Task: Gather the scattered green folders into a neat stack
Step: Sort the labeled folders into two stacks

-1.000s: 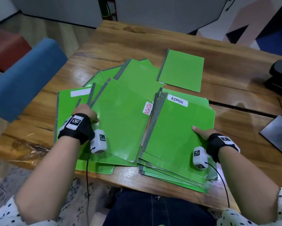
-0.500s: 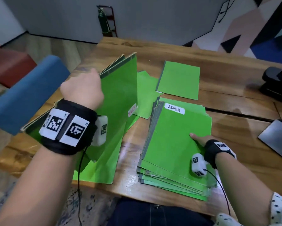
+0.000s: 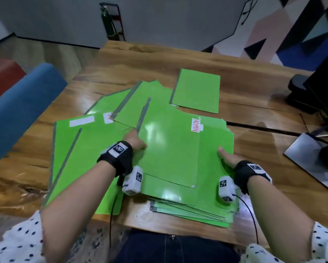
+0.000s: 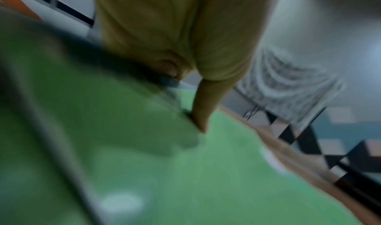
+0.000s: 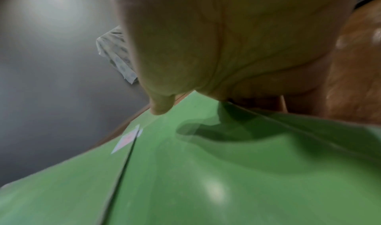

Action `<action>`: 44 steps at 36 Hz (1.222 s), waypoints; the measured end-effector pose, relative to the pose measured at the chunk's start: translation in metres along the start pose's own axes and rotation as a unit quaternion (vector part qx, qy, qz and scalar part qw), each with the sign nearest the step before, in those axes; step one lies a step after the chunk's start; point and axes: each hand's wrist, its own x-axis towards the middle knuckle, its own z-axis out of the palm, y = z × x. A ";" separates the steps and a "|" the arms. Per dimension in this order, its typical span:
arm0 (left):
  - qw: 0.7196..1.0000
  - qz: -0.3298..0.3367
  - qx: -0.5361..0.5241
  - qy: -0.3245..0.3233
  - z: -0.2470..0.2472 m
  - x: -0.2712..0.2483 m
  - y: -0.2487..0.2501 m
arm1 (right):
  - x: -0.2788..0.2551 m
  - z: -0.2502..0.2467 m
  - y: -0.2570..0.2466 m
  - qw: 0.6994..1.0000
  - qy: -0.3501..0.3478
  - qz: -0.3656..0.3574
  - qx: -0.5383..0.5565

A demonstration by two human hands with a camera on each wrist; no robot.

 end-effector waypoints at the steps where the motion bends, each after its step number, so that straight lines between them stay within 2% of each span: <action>1: 1.000 -0.012 0.004 -0.009 0.014 0.001 -0.005 | 0.000 -0.001 0.001 1.000 -0.005 0.000 0.009; 5: 0.999 -0.020 0.010 -0.049 0.049 0.005 -0.016 | 0.001 0.003 0.003 1.000 0.015 -0.017 0.015; 9: 0.996 0.062 0.032 -0.058 0.073 0.004 -0.008 | 0.009 0.005 0.003 0.999 0.012 -0.032 0.031; 11: 0.994 0.046 0.065 -0.076 0.090 -0.001 0.004 | 0.011 0.005 0.003 0.998 0.011 -0.035 0.043; 14: 0.994 0.039 0.085 -0.059 0.113 -0.006 0.014 | 0.017 0.006 0.005 0.999 0.018 -0.036 0.010; 19: 0.986 0.064 0.046 -0.146 0.092 0.003 0.000 | 0.027 0.004 0.006 0.998 0.012 -0.013 -0.052; 20: 0.987 0.077 0.051 -0.128 0.082 0.007 -0.005 | 0.031 0.004 0.006 0.998 0.005 -0.008 -0.056; 22: 0.990 0.083 0.115 -0.015 0.063 0.021 -0.020 | 0.034 0.003 0.005 0.999 0.002 -0.005 -0.053; 24: 0.979 0.025 0.185 0.080 0.048 0.032 -0.040 | 0.036 0.004 0.004 0.998 0.007 -0.004 -0.061; 25: 0.974 -0.023 0.205 0.092 0.042 0.036 -0.051 | 0.035 0.005 0.004 0.998 0.008 -0.003 -0.066; 27: 0.969 -0.107 0.213 0.063 0.037 0.039 -0.072 | 0.035 0.005 0.004 0.997 0.007 -0.003 -0.072; 29: 0.965 -0.128 0.229 0.028 0.043 0.042 -0.089 | 0.038 0.005 0.004 0.998 0.003 -0.001 -0.070; 32: 0.963 -0.092 0.254 0.013 0.059 0.035 -0.089 | 0.037 0.004 0.002 0.998 0.004 0.005 -0.069; 37: 0.982 0.007 0.186 -0.024 0.069 0.023 -0.060 | 0.041 0.002 0.003 0.998 0.004 0.008 -0.064; 39: 0.991 0.023 0.135 0.006 0.060 0.026 -0.059 | 0.056 0.000 0.011 0.998 0.002 0.008 -0.063; 41: 0.992 0.006 0.112 0.064 0.043 0.031 -0.066 | 0.058 0.000 0.011 0.998 -0.002 0.008 -0.068; 44: 0.981 -0.080 0.129 0.124 0.007 0.036 -0.090 | 0.044 0.002 0.005 0.998 -0.002 0.010 -0.066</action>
